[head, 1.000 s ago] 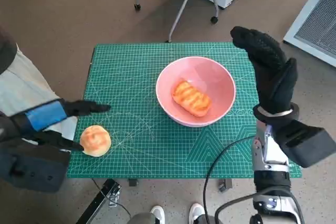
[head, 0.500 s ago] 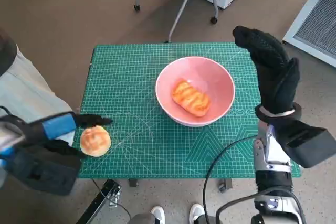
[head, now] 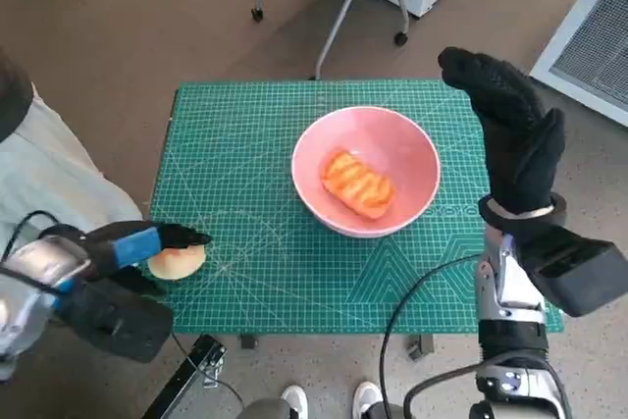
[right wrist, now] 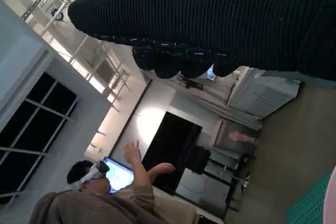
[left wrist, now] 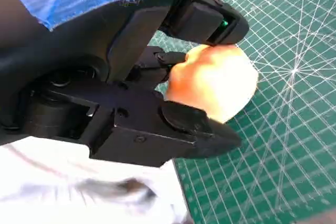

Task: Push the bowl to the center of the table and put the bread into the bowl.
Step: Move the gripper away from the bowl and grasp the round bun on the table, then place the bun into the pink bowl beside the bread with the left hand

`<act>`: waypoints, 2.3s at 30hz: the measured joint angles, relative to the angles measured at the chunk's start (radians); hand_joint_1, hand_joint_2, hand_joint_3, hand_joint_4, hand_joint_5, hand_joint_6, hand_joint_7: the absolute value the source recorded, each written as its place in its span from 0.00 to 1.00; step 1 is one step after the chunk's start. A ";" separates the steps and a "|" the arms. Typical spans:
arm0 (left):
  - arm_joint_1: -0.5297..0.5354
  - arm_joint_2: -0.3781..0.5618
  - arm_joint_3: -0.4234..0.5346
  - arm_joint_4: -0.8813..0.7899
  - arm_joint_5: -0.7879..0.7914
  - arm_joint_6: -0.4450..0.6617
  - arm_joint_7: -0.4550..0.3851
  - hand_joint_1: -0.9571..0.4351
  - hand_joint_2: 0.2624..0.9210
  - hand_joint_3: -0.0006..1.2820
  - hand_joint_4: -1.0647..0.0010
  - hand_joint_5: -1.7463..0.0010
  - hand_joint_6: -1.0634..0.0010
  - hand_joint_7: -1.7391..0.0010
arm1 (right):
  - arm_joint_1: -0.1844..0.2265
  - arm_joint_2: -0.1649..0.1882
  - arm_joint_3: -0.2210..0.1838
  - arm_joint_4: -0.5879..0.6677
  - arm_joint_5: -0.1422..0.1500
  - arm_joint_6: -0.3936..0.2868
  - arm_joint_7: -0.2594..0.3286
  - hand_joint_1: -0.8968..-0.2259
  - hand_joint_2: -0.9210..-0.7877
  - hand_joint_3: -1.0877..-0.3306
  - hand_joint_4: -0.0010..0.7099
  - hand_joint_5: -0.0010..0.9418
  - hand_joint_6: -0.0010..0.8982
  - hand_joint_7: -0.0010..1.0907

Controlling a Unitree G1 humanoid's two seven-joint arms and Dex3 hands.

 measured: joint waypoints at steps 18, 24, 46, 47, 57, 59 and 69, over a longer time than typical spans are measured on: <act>-0.140 -0.005 -0.040 0.196 0.003 -0.233 0.183 0.69 1.00 0.06 0.44 0.27 0.34 0.38 | -0.001 0.000 -0.003 0.008 0.003 0.002 0.004 0.49 0.00 0.54 0.54 0.01 0.15 0.60; -0.206 -0.015 -0.006 0.201 -0.071 -0.233 0.167 0.69 1.00 0.04 0.42 0.31 0.30 0.38 | -0.003 0.001 -0.006 0.018 0.006 0.000 0.013 0.49 0.00 0.54 0.54 0.01 0.15 0.60; -0.595 -0.138 0.077 0.213 -0.224 -0.173 0.157 0.69 1.00 0.03 0.43 0.29 0.28 0.41 | -0.012 0.006 -0.009 0.021 0.007 -0.006 0.021 0.48 0.00 0.54 0.53 0.00 0.14 0.59; -0.614 -0.151 0.073 0.214 -0.220 -0.168 0.158 0.69 1.00 0.03 0.43 0.30 0.28 0.39 | -0.013 0.006 -0.009 0.021 0.007 -0.006 0.021 0.48 0.00 0.54 0.53 0.00 0.14 0.59; -0.773 -0.334 -0.026 0.279 -0.144 -0.173 0.234 0.69 0.99 0.03 0.40 0.36 0.28 0.36 | -0.016 0.003 -0.010 0.023 0.002 -0.020 0.021 0.49 0.00 0.53 0.53 0.00 0.14 0.59; -0.795 -0.372 -0.051 0.310 -0.133 -0.177 0.243 0.69 0.99 0.03 0.39 0.35 0.29 0.37 | -0.016 0.002 -0.011 0.022 0.002 -0.022 0.021 0.48 0.00 0.53 0.53 0.00 0.14 0.59; -0.888 -0.519 -0.165 0.538 -0.074 -0.195 0.278 0.69 1.00 0.12 0.53 0.27 0.41 0.29 | -0.014 -0.008 -0.019 0.019 -0.001 -0.035 0.020 0.49 0.00 0.54 0.53 0.00 0.13 0.59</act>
